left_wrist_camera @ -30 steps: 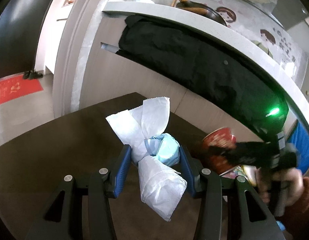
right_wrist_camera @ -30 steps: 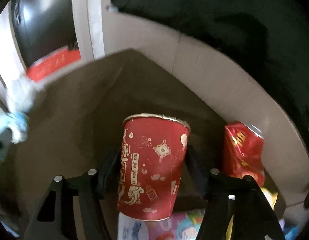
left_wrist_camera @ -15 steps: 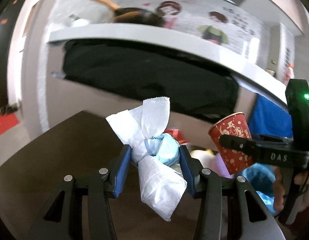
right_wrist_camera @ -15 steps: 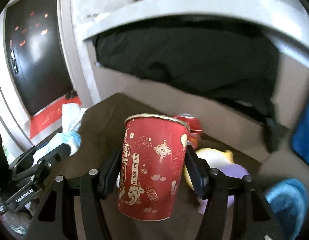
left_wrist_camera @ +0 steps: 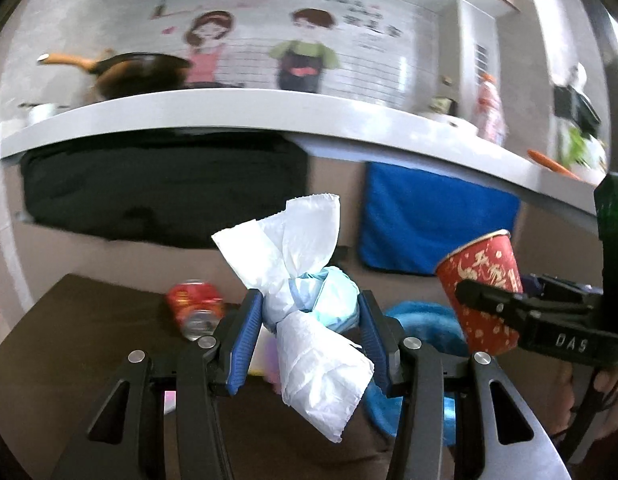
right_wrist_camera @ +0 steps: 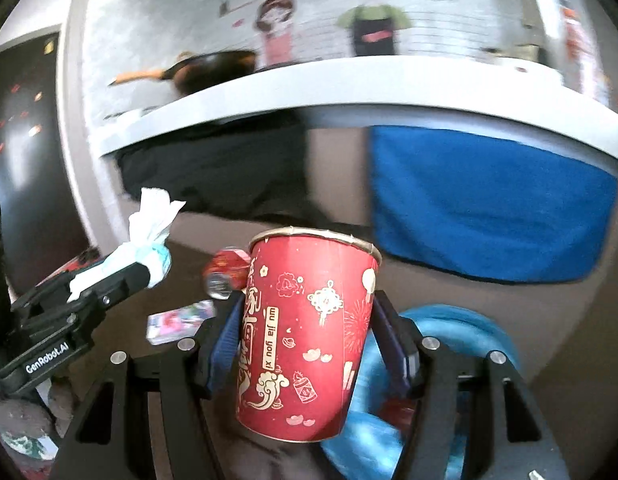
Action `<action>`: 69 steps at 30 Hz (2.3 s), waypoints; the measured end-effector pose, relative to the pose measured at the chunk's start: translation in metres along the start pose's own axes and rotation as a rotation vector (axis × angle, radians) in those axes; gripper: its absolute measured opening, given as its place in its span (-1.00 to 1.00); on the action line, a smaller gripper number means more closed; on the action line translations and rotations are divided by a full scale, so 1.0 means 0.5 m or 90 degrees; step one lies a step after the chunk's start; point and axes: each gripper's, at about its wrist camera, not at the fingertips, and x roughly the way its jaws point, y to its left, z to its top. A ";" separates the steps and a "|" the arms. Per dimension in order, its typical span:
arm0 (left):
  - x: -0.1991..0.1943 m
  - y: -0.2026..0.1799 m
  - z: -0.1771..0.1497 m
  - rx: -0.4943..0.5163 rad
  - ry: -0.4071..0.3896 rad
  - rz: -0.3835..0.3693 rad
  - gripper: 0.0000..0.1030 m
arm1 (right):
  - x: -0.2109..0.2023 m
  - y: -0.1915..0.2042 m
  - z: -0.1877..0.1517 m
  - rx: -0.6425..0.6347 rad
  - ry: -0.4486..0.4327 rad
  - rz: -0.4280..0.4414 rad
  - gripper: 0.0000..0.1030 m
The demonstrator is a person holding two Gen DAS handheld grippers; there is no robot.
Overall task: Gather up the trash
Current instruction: 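Carry the white bag and red paper cup with both tools over the bin, then open the right tool to drop the red cup while the left tool releases the white bag into the bin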
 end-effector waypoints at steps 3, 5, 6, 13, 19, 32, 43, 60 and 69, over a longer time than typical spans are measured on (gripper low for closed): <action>0.016 -0.063 -0.002 0.022 0.012 -0.023 -0.07 | -0.020 -0.054 -0.008 0.023 -0.011 -0.025 0.15; 0.027 -0.100 -0.004 0.038 0.019 -0.036 -0.07 | -0.034 -0.090 -0.020 0.040 -0.016 -0.043 0.15; 0.036 -0.120 -0.006 0.046 0.024 -0.042 -0.07 | -0.040 -0.109 -0.027 0.050 -0.018 -0.050 0.15; 0.100 -0.199 -0.030 0.059 0.071 -0.066 -0.07 | -0.043 -0.199 -0.071 0.090 -0.017 -0.086 0.15; 0.157 -0.223 -0.051 0.064 0.104 -0.068 -0.07 | -0.011 -0.244 -0.105 0.112 -0.005 -0.095 0.16; 0.250 -0.229 -0.089 0.055 0.145 -0.090 -0.07 | 0.090 -0.279 -0.139 0.142 0.040 -0.075 0.16; 0.319 -0.210 -0.118 0.032 0.186 -0.096 -0.07 | 0.161 -0.299 -0.156 0.151 0.076 -0.076 0.16; 0.334 -0.174 -0.104 -0.033 0.189 -0.165 0.69 | 0.184 -0.329 -0.159 0.198 0.090 -0.066 0.29; 0.290 -0.129 -0.080 -0.046 0.147 -0.133 0.83 | 0.180 -0.295 -0.143 0.144 0.127 -0.079 0.39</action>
